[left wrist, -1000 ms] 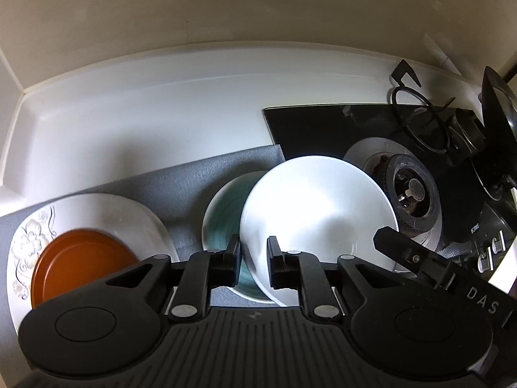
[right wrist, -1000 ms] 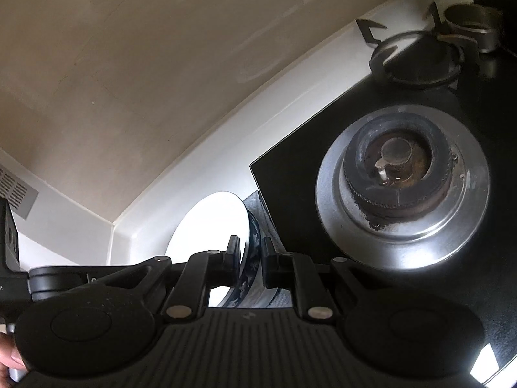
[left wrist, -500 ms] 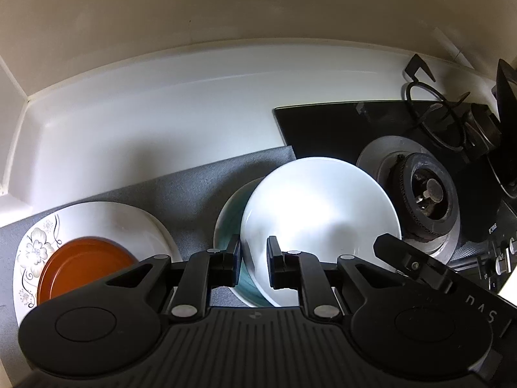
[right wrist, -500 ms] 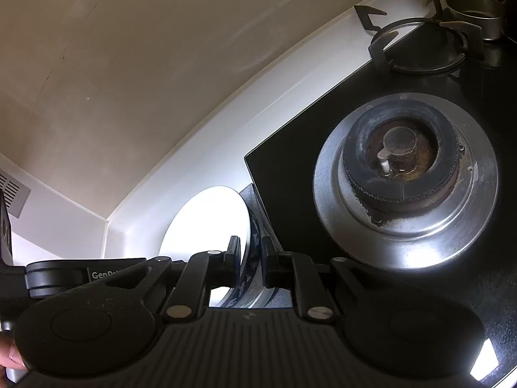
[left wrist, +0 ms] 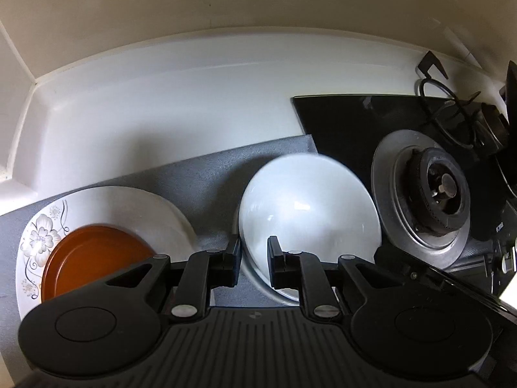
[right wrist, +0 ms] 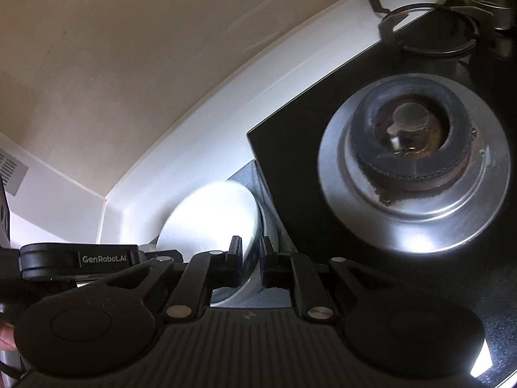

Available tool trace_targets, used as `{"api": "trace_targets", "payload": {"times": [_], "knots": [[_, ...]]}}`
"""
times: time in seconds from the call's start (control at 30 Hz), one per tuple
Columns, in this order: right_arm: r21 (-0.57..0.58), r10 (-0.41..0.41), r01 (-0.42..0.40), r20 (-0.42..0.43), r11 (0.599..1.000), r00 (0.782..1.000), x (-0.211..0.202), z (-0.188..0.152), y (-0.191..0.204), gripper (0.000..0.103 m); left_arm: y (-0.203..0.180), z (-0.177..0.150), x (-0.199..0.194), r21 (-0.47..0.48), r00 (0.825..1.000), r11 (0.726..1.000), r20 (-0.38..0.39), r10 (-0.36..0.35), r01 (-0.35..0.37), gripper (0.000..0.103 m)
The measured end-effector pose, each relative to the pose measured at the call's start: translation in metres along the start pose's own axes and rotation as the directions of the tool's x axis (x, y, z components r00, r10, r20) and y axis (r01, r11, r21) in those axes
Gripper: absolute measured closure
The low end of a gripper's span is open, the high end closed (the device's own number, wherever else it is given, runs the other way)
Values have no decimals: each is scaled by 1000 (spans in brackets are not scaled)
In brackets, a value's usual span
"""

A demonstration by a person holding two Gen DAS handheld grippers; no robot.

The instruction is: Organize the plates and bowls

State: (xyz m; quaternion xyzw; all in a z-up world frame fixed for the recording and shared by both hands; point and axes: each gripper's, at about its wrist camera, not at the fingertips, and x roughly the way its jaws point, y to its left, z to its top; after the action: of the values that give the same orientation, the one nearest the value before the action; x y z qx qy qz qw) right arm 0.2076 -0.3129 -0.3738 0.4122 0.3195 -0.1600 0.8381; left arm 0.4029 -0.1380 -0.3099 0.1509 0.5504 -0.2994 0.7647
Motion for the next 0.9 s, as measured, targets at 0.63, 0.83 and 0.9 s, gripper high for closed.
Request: {"api": "trace_targets", "payload": {"times": [0.63, 0.83, 0.9], "knots": [[73, 56, -50, -86, 996, 995, 18, 19, -14, 63, 17, 19, 14, -51, 991, 990, -39, -131, 129, 74], [12, 6, -5, -86, 1000, 996, 28, 15, 4, 48, 10, 20, 22, -36, 996, 999, -84, -39, 36, 70], [22, 6, -4, -87, 1000, 996, 28, 12, 4, 48, 12, 18, 28, -40, 993, 998, -103, -59, 55, 70]]}}
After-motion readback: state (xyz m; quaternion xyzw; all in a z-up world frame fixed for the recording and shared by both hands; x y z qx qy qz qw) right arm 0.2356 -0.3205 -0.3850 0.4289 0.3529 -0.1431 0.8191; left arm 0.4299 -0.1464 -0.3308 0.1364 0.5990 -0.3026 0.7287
